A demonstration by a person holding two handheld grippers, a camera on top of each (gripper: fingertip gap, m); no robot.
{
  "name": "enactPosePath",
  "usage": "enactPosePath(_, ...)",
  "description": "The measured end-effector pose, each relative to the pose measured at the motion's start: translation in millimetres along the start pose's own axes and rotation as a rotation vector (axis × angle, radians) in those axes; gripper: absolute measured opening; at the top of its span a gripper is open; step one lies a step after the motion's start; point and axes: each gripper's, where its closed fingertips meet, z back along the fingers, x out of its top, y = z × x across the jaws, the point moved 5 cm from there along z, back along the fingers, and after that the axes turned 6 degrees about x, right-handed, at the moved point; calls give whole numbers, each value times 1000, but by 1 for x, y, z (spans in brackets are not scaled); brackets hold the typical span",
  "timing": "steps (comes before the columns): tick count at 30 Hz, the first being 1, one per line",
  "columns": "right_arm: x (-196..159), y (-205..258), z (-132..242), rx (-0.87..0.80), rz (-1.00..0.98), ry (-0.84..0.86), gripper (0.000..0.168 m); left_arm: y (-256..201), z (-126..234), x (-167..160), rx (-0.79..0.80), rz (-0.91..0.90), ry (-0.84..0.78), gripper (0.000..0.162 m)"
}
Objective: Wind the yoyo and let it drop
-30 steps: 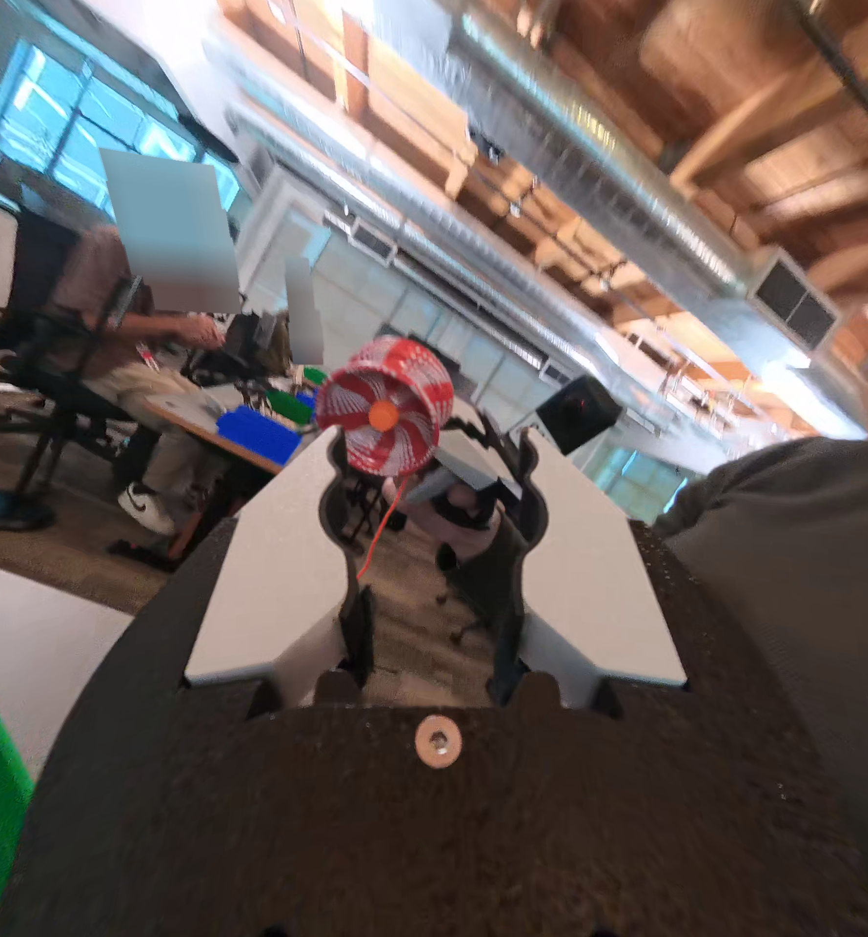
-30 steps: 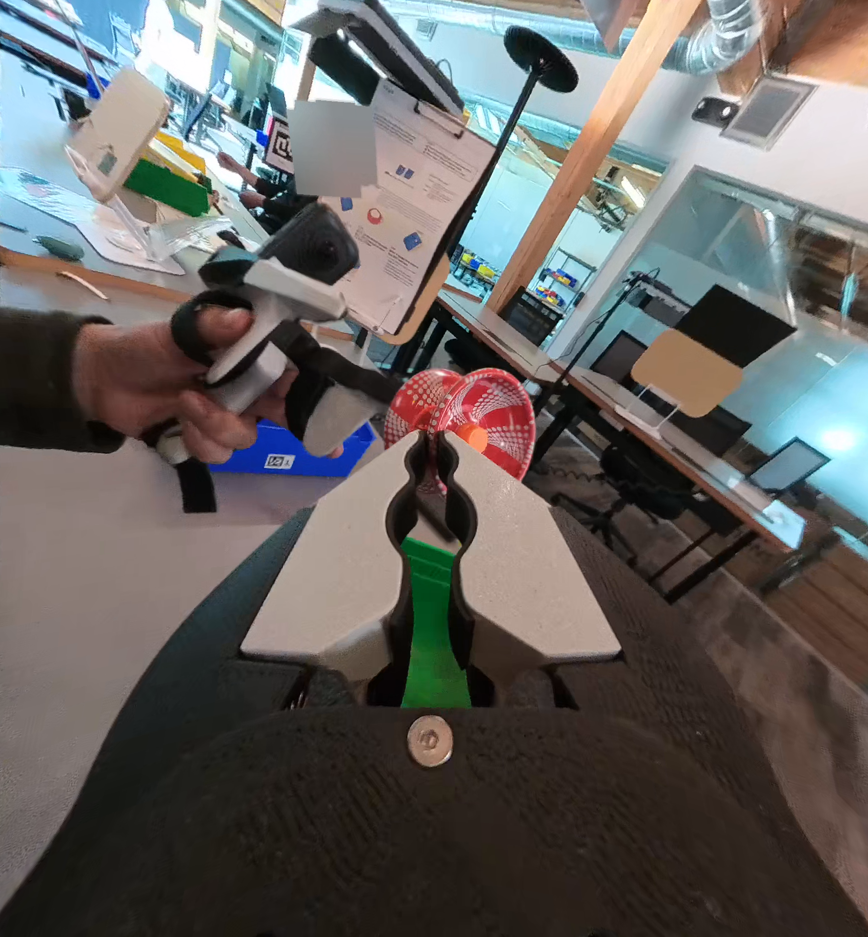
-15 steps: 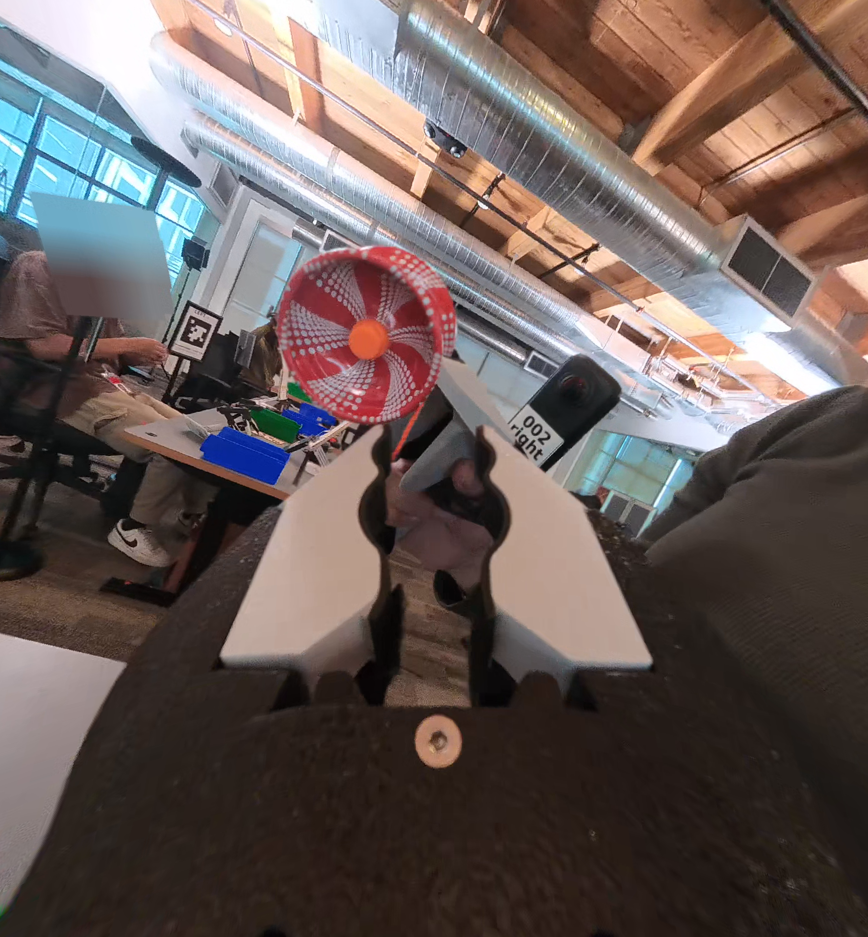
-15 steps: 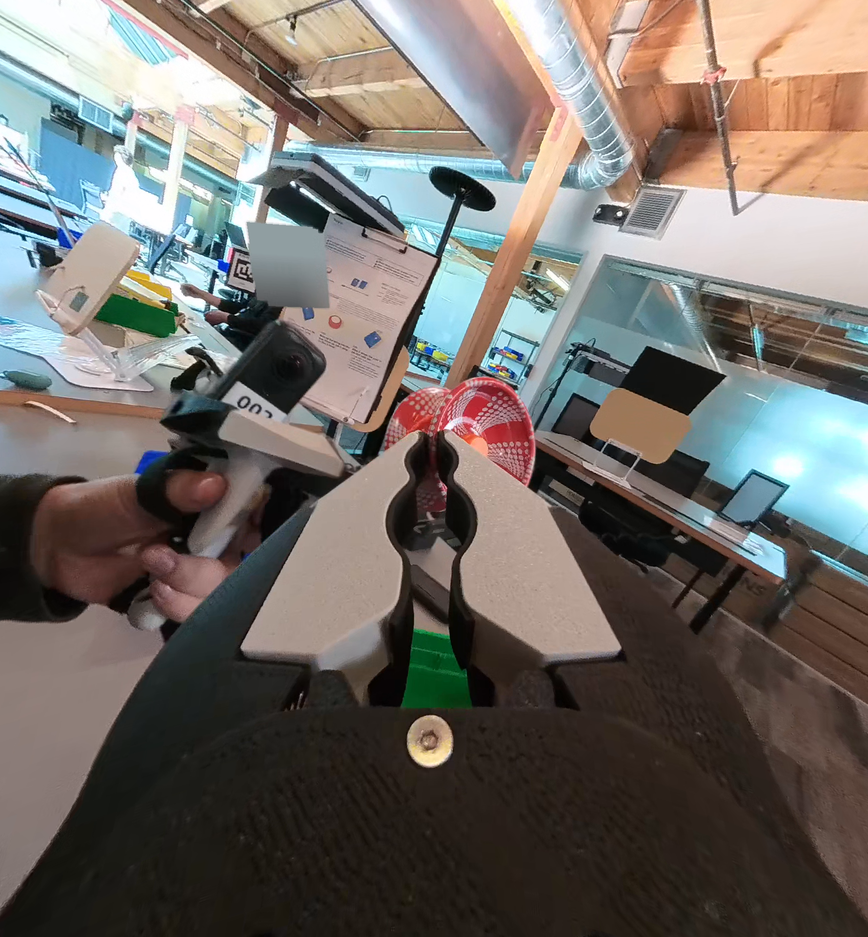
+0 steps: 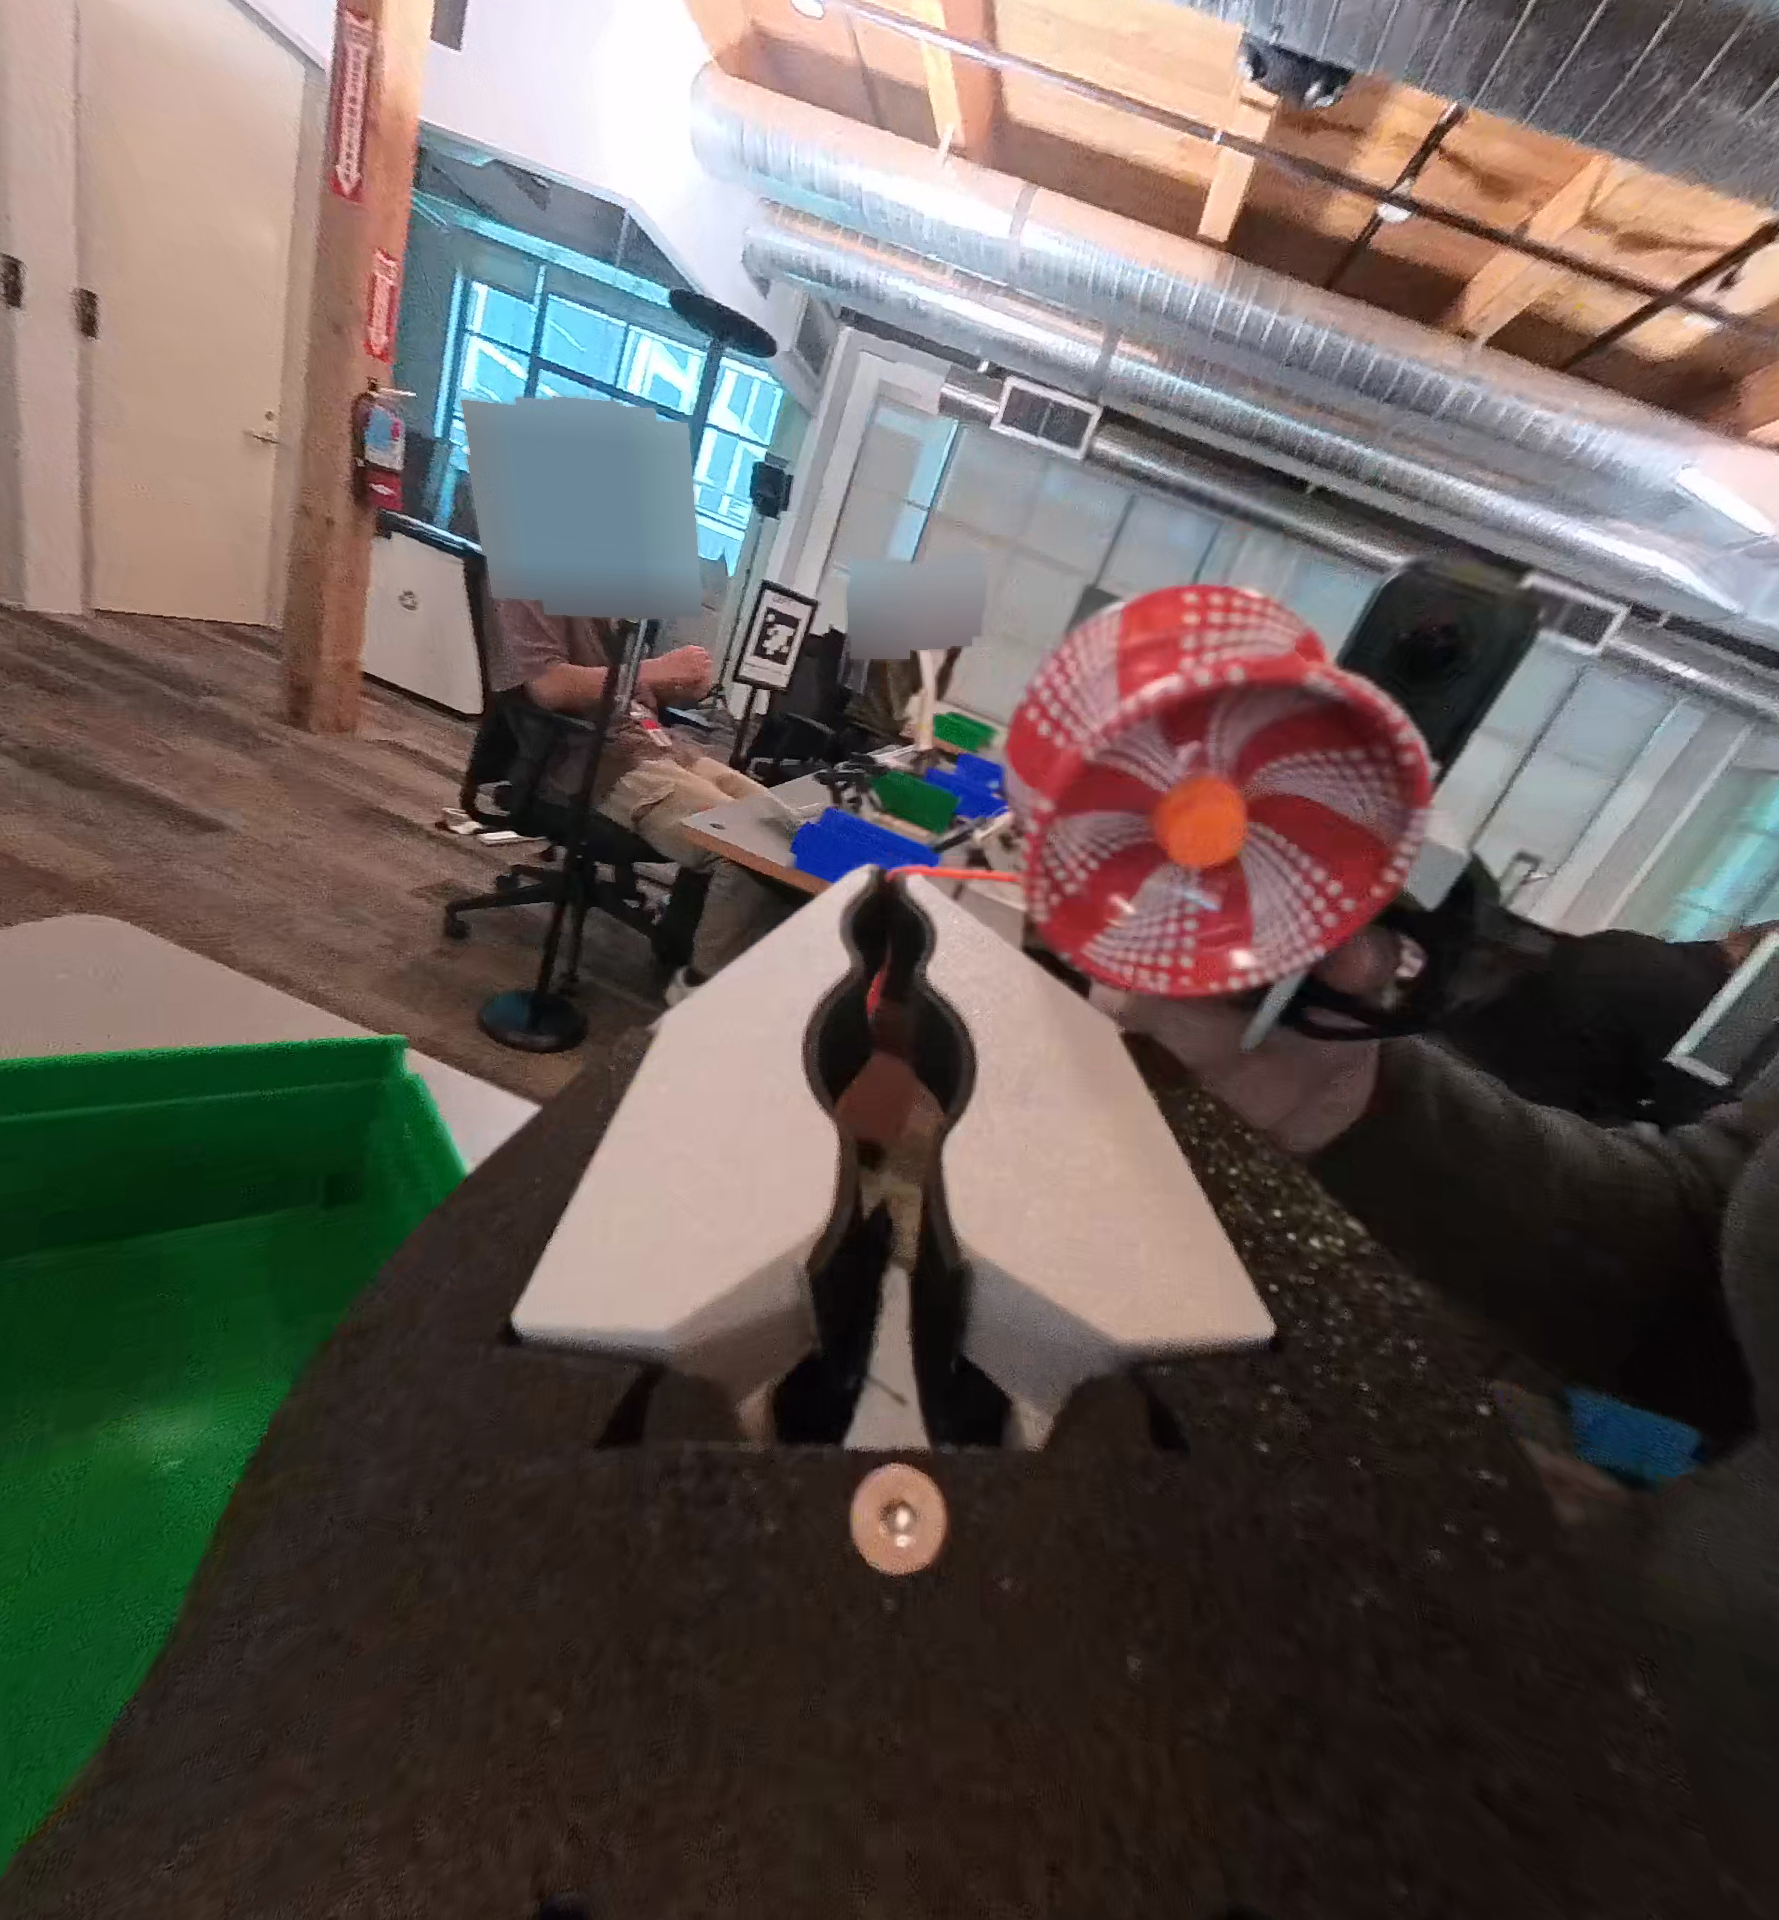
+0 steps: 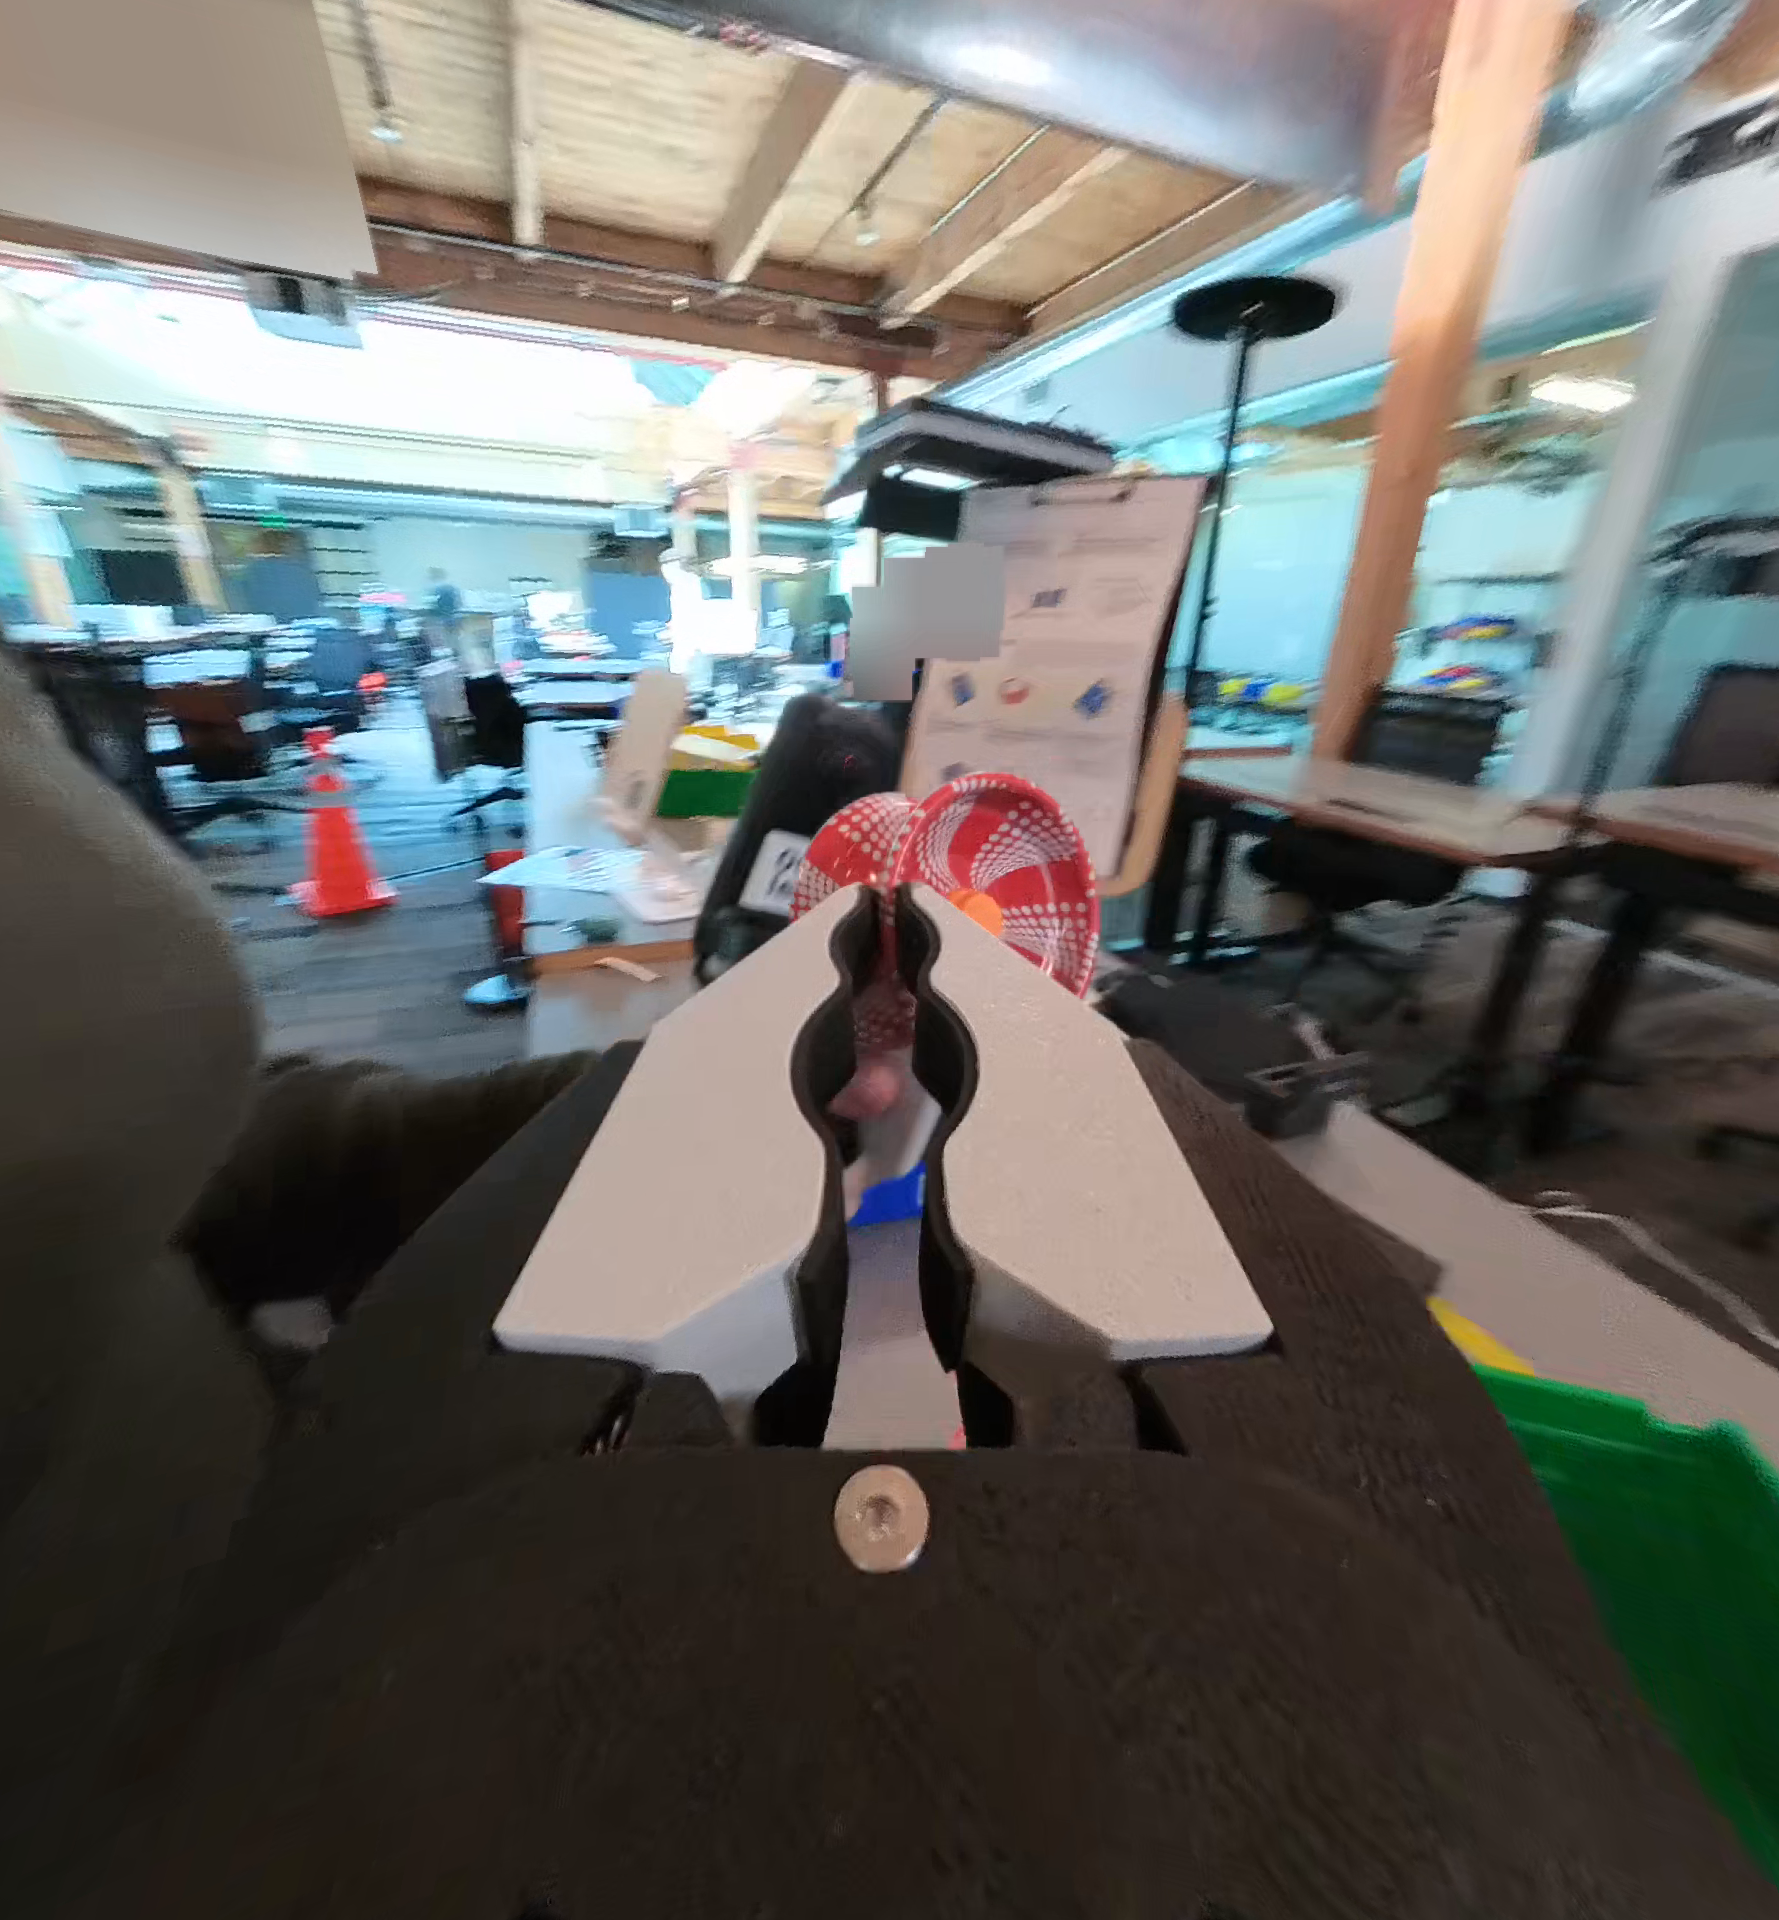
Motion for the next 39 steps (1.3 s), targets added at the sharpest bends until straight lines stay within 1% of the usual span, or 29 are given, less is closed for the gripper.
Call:
enactPosePath(3, -2, 6, 5, 142, -26, 48, 1, 15, 16, 15, 113, -91, -7, 0)
enactPosePath(4, -2, 9, 6, 177, -25, 71, 1, 20, 28, 23, 137, -105, -25, 0)
enactPosePath(7, -8, 5, 11, 166, 32, 198, 1, 26, 49, 48, 174, -123, -99, 0)
enactPosePath(9, -15, -5, 14, 101, 81, 287, 1, 27, 63, 61, 220, -175, -125, 0)
enactPosePath(11, -23, -21, 18, 0, 112, 371, 1, 25, 74, 69, 247, -237, -119, 0)
enactPosePath(14, -31, -42, 16, -119, 108, 435, 1, 15, 80, 70, 299, -340, -79, 0)
enactPosePath(16, -36, -61, 14, -261, 149, 478, 1, 7, 82, 64, 298, -370, -43, 0)
enactPosePath(17, -36, -70, 14, -334, 159, 474, 1, 4, 82, 58, 291, -377, -16, 0)
enactPosePath(19, -28, -85, 15, -467, 126, 373, 1, -5, 84, 43, 211, -342, 28, 0)
enactPosePath(21, -17, -96, 19, -547, 13, 198, 1, -9, 86, 19, 134, -280, 113, 0)
enactPosePath(23, -6, -103, 24, -537, -121, 7, 1, -7, 84, -14, 103, -242, 240, 0)
enactPosePath(25, 4, -103, 25, -423, -276, -154, 1, -2, 86, -46, 106, -218, 353, 0)
enactPosePath(26, 8, -101, 23, -334, -350, -215, 1, 3, 88, -59, 129, -225, 405, 0)
enactPosePath(28, 16, -86, 18, -50, -460, -297, 1, 23, 96, -75, 217, -237, 465, 0)
enactPosePath(29, 18, -75, 17, 100, -492, -288, 1, 34, 102, -74, 270, -226, 461, 0)
enactPosePath(31, 14, -53, 18, 307, -455, -165, 1, 58, 118, -61, 403, -207, 404, 0)
enactPosePath(33, 2, -36, 25, 390, -349, 61, 1, 75, 138, -37, 524, -192, 301, 0)
enactPosePath(35, -18, -32, 34, 362, -247, 348, 1, 78, 159, -8, 590, -180, 171, 0)
enactPosePath(37, -41, -38, 45, 264, -146, 642, 1, 66, 168, 17, 567, -183, 67, 0)
enactPosePath(38, -49, -44, 47, 199, -93, 735, 1, 56, 168, 25, 535, -197, 45, 0)
enactPosePath(39, -53, -52, 47, 125, -37, 787, 1, 45, 166, 30, 510, -222, 38, 0)
